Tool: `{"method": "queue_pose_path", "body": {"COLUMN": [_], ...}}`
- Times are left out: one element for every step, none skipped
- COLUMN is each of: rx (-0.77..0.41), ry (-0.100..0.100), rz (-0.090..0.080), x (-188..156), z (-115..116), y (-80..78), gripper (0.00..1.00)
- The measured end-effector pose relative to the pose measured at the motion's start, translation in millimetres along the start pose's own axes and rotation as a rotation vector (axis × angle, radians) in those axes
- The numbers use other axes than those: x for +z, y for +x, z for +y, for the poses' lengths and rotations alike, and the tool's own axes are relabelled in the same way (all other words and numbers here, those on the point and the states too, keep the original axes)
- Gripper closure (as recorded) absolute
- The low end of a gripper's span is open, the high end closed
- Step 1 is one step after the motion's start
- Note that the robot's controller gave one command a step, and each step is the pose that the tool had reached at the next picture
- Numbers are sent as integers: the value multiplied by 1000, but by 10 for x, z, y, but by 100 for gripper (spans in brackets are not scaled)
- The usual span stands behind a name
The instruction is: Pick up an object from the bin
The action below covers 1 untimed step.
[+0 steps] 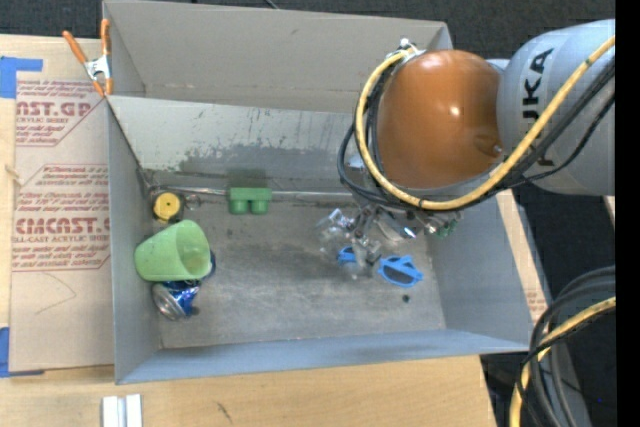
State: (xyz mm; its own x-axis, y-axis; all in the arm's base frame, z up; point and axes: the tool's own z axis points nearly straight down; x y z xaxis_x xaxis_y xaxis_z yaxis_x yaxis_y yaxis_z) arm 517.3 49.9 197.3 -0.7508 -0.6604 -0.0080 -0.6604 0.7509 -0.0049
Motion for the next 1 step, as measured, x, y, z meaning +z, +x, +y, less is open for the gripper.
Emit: {"method": "queue_pose_path", "body": {"rx": [-8], "ry": [2], "rz": [-4], "x": [-1102], "z": [-38], "y": [-427], "gripper": [100]}}
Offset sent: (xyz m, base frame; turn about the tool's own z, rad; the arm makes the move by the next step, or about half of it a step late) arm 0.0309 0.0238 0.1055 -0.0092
